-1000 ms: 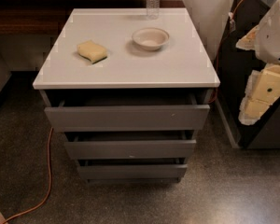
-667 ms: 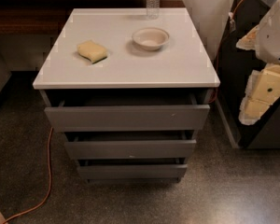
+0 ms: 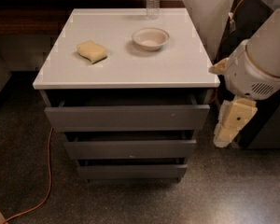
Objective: Place sponge into bottom drawer
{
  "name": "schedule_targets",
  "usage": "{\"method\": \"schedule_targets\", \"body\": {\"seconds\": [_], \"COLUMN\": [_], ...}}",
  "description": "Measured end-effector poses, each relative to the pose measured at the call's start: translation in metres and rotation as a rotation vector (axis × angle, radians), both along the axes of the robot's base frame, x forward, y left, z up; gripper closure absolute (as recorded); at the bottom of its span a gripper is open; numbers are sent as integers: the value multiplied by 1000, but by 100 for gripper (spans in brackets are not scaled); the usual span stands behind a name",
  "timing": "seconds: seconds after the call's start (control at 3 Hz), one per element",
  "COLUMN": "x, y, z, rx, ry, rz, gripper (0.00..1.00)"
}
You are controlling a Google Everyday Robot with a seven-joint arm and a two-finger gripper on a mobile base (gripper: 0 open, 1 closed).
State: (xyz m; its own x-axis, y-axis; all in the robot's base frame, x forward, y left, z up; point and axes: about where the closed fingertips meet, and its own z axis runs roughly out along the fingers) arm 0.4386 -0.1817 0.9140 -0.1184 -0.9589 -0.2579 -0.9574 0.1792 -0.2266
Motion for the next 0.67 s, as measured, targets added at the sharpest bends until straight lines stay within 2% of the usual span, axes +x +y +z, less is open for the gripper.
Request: {"method": "schedule_targets", "body": {"seconds": [0.67], "x": [-4], "y": [34], "z": [-71], "rx": [99], "ry": [39], "rz": [92], "gripper": [0]}}
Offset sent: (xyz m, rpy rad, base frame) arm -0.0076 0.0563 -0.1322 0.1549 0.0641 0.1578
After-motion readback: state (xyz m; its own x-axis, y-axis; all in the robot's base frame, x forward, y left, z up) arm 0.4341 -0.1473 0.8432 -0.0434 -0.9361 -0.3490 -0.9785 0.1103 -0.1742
